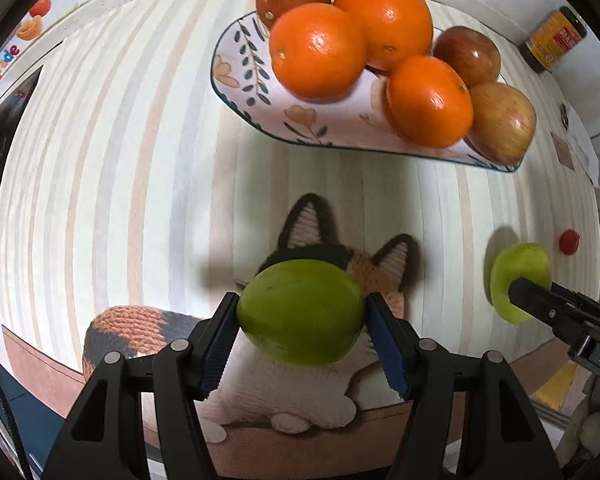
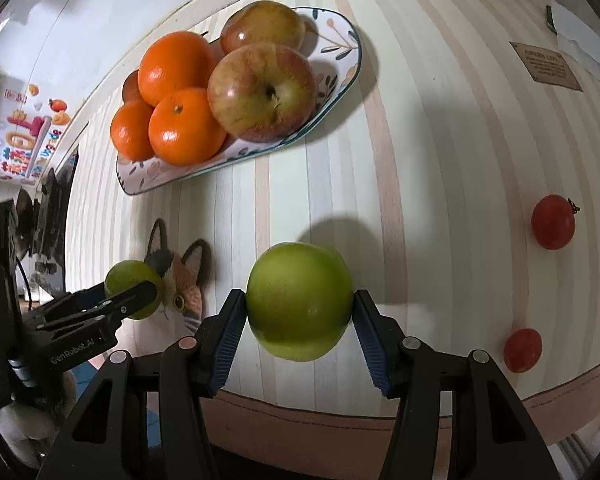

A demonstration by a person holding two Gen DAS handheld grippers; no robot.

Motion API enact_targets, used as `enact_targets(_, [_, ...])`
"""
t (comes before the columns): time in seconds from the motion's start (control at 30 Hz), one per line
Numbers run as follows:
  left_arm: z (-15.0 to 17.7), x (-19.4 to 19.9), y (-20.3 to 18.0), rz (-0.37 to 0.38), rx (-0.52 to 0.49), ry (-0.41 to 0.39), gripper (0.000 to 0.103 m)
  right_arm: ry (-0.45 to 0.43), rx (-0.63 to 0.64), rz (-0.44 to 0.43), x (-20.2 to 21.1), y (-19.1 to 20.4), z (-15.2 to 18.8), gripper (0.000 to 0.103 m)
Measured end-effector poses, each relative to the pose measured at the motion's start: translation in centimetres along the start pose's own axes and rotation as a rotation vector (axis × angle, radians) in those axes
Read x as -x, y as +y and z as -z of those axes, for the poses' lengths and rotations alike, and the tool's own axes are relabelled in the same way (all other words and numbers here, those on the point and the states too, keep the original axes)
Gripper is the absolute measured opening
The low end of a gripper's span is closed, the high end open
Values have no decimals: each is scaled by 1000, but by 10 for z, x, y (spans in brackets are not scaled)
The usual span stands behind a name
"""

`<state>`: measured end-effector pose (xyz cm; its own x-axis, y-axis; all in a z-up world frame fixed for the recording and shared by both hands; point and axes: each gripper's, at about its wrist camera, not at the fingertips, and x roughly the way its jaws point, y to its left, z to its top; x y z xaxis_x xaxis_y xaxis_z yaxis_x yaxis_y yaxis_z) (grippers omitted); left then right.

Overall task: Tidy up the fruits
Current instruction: 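Grasp a green apple with the left gripper while the right gripper grasps another green apple, then carry both green apples with the left and right grippers over the plate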

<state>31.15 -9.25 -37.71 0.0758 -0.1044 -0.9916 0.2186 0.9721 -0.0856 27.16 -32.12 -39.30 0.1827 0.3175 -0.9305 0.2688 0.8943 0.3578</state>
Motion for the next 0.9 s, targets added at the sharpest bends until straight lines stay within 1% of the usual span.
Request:
enact_targets(0.1, [4,6,9,25,19,2,61,10,2,-3,0,1,-1,57])
enact_targets(0.23, [-14,36,20,65,46,-37,61,7,18,6,0,6,-6,57])
enact_targets(0.4, [-56,73,46,115,116,-96,61,-15,14,-26,6,11,-13,57])
enact_targets(0.53, [-100,85,67,104,162,-127,61,-41,19,-48,18,20,-25,57])
enact_targets(0.63, [-128,81,71,96,175,-133,61,-81,16,-73,34,27,-41,57])
enact_targets(0.73, [-158,62,80,99,187,-102,61,-128,7,-86,53,29,-63,57])
enact_targets(0.8, [-166,44,74,106,199,-80,61,-161,1,-71,62,28,-83,57])
enact_targets(0.9, [-177,32,76,116,209,-50,61,-191,-13,-40,68,22,-108,57])
